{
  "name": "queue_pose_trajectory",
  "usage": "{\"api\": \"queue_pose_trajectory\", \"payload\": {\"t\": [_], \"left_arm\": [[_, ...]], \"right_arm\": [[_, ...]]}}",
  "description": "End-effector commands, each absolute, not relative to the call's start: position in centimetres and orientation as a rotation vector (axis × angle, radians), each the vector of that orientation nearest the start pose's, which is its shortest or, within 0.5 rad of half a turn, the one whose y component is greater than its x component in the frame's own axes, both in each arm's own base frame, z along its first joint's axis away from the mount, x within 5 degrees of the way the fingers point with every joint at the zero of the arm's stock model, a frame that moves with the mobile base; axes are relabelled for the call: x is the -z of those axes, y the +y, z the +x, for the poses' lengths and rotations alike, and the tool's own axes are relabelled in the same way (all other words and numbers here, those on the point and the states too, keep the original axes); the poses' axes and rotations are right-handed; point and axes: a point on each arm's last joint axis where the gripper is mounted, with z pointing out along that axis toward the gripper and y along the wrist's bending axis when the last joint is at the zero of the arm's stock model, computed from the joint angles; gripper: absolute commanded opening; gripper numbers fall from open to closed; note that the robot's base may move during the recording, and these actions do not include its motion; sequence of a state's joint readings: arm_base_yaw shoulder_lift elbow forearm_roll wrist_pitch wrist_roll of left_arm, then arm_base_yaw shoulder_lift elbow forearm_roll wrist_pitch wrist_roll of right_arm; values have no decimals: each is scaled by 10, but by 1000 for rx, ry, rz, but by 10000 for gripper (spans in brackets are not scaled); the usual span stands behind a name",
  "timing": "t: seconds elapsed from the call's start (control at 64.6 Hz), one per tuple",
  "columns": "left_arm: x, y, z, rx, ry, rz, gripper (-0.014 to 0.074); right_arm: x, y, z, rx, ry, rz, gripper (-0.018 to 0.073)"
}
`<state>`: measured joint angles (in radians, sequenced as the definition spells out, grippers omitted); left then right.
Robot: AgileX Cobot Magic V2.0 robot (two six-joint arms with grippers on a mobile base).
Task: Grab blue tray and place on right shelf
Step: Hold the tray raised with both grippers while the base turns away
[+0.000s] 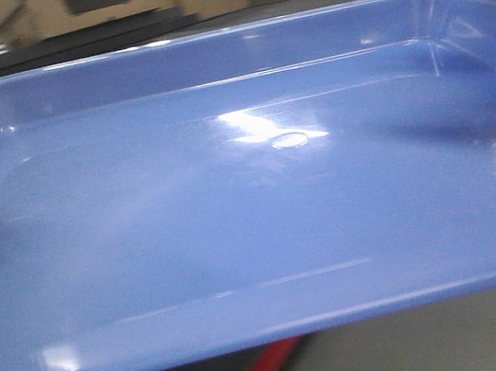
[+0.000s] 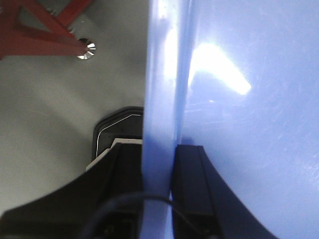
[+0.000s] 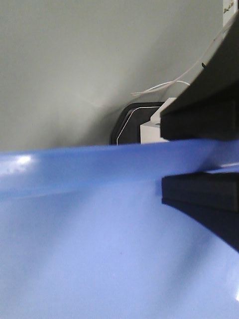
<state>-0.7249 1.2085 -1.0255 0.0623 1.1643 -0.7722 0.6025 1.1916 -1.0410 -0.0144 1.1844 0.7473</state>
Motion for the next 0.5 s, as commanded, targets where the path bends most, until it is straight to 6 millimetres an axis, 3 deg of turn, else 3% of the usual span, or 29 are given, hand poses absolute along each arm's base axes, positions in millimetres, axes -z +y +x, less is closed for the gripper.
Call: {"api": "queue_pose_trajectory", "payload": {"t": [0.0, 0.48], "left_arm": [[-323, -137, 163, 255, 2826, -76, 0], [-323, -137, 163, 255, 2826, -76, 0]], "right_arm": [[-332, 115, 174, -289, 2804, 218, 180], [-332, 115, 174, -288, 2804, 218, 180]]}}
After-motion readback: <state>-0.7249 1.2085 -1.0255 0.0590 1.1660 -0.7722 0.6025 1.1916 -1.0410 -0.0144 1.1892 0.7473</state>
